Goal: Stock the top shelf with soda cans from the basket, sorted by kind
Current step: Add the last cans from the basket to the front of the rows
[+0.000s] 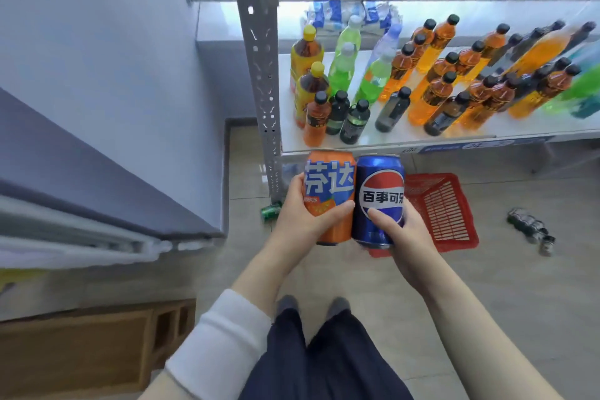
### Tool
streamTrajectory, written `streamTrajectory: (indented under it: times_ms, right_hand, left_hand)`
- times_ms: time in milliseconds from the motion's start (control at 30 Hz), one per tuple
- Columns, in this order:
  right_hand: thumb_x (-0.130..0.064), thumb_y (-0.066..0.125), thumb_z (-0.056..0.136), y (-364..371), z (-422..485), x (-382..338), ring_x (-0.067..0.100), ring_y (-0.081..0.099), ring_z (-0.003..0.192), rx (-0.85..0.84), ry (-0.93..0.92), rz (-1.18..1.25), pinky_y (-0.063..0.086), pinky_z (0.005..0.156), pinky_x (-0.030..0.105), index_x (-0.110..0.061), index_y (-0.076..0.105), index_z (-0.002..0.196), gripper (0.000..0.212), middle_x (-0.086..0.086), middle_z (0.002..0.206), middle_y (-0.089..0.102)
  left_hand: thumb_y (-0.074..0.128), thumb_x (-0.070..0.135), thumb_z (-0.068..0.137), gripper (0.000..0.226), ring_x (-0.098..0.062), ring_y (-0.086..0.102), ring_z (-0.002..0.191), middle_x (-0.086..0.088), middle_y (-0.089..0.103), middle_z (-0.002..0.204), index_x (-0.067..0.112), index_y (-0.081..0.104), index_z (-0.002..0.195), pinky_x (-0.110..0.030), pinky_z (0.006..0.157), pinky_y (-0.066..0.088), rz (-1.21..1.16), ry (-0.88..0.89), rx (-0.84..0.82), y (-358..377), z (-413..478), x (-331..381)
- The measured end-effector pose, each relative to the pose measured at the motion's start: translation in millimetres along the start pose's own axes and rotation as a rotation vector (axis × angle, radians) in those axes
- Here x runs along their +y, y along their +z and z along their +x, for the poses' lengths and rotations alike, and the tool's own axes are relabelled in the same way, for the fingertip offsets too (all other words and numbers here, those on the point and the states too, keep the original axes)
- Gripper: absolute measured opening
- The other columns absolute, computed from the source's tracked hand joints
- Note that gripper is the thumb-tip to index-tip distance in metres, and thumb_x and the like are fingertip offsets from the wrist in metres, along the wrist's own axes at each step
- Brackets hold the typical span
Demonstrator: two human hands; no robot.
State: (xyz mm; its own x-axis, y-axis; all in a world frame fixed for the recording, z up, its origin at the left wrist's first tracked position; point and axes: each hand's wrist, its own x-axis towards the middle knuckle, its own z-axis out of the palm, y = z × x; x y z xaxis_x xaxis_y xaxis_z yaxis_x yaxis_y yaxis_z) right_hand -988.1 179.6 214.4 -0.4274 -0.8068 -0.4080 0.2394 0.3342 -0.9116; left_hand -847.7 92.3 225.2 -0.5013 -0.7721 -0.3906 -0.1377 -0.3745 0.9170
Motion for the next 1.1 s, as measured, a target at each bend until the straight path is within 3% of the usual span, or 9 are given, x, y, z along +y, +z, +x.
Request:
streamTrajectory:
  times_ms: [133, 267, 400, 500, 633, 767, 867, 967, 1100]
  right_hand:
    - [-0.042, 0.078, 0.052, -5, -10, -22, 0.021, 0.066, 0.101, 0.021, -0.035, 0.002, 0.055, 0.079, 0.033, -0.017, 0.054, 0.119, 0.076, 0.006, 0.109, 0.068]
    - [-0.043, 0.082, 0.049, -17, -10, -49, 0.023, 0.066, 0.101, 0.010, -0.087, 0.012, 0.055, 0.081, 0.036, -0.016, 0.053, 0.120, 0.081, 0.008, 0.110, 0.068]
    - [-0.045, 0.079, 0.047, -37, -6, -80, 0.021, 0.067, 0.097, 0.004, -0.148, -0.007, 0.056, 0.077, 0.034, -0.019, 0.055, 0.116, 0.077, 0.006, 0.107, 0.069]
    - [-0.061, 0.084, 0.036, -56, 0, -104, 0.021, 0.067, 0.098, -0.007, -0.195, -0.018, 0.055, 0.082, 0.038, -0.021, 0.056, 0.116, 0.094, 0.004, 0.106, 0.070]
    - [-0.066, 0.082, 0.031, -85, 11, -136, 0.021, 0.067, 0.098, -0.022, -0.258, -0.027, 0.054, 0.084, 0.040, -0.022, 0.054, 0.118, 0.101, 0.003, 0.106, 0.070]
    - [-0.060, 0.082, 0.041, -112, 23, -166, 0.019, 0.067, 0.098, -0.091, -0.332, -0.047, 0.054, 0.083, 0.036, -0.021, 0.055, 0.118, 0.090, 0.003, 0.106, 0.070]
    - [-0.052, 0.078, 0.044, -125, 36, -184, 0.016, 0.067, 0.094, -0.128, -0.363, -0.046, 0.054, 0.076, 0.026, -0.023, 0.055, 0.112, 0.077, 0.000, 0.101, 0.071]
    - [-0.043, 0.078, 0.053, -131, 49, -201, 0.016, 0.067, 0.095, -0.164, -0.381, -0.032, 0.053, 0.074, 0.025, -0.023, 0.055, 0.111, 0.065, 0.001, 0.101, 0.069]
    - [-0.032, 0.071, 0.065, -129, 69, -226, 0.011, 0.067, 0.092, -0.214, -0.419, -0.041, 0.053, 0.070, 0.020, -0.024, 0.054, 0.111, 0.050, 0.001, 0.102, 0.068]
  left_hand:
    - [0.075, 0.019, 0.074, 0.045, 0.012, 0.062, 0.083, 0.020, 0.061, 0.100, 0.035, 0.045, 0.104, -0.012, 0.069, 0.052, 0.038, 0.064, -0.023, 8, -4, 25]
    - [0.075, 0.018, 0.073, 0.050, 0.011, 0.062, 0.083, 0.019, 0.061, 0.101, 0.033, 0.045, 0.110, -0.011, 0.064, 0.050, 0.030, 0.138, -0.023, 21, -5, 52]
    - [0.075, 0.017, 0.071, 0.053, 0.009, 0.063, 0.086, 0.019, 0.064, 0.099, 0.030, 0.046, 0.113, -0.012, 0.069, 0.052, 0.034, 0.232, -0.020, 43, -2, 81]
    - [0.079, 0.027, 0.064, 0.063, 0.004, 0.064, 0.090, 0.013, 0.064, 0.105, 0.025, 0.046, 0.118, -0.016, 0.075, 0.053, 0.036, 0.296, -0.012, 65, 2, 104]
    - [0.084, 0.042, 0.056, 0.069, -0.004, 0.065, 0.096, 0.009, 0.068, 0.106, 0.028, 0.049, 0.114, -0.025, 0.080, 0.054, 0.041, 0.354, 0.019, 96, 12, 128]
    - [0.077, 0.050, 0.051, 0.076, -0.009, 0.065, 0.100, 0.008, 0.069, 0.107, 0.029, 0.049, 0.117, -0.038, 0.089, 0.053, 0.064, 0.408, 0.056, 124, 23, 151]
    - [0.080, 0.046, 0.055, 0.069, -0.006, 0.066, 0.094, 0.008, 0.070, 0.102, 0.025, 0.050, 0.114, -0.028, 0.081, 0.054, 0.072, 0.457, 0.088, 139, 29, 168]
    - [0.082, 0.029, 0.065, 0.054, 0.002, 0.065, 0.088, 0.011, 0.067, 0.099, 0.028, 0.049, 0.109, -0.019, 0.073, 0.054, 0.078, 0.468, 0.101, 145, 38, 184]
    - [0.083, 0.033, 0.059, 0.073, -0.004, 0.064, 0.098, 0.006, 0.066, 0.109, 0.022, 0.046, 0.121, -0.024, 0.083, 0.053, 0.081, 0.506, 0.140, 141, 55, 207]
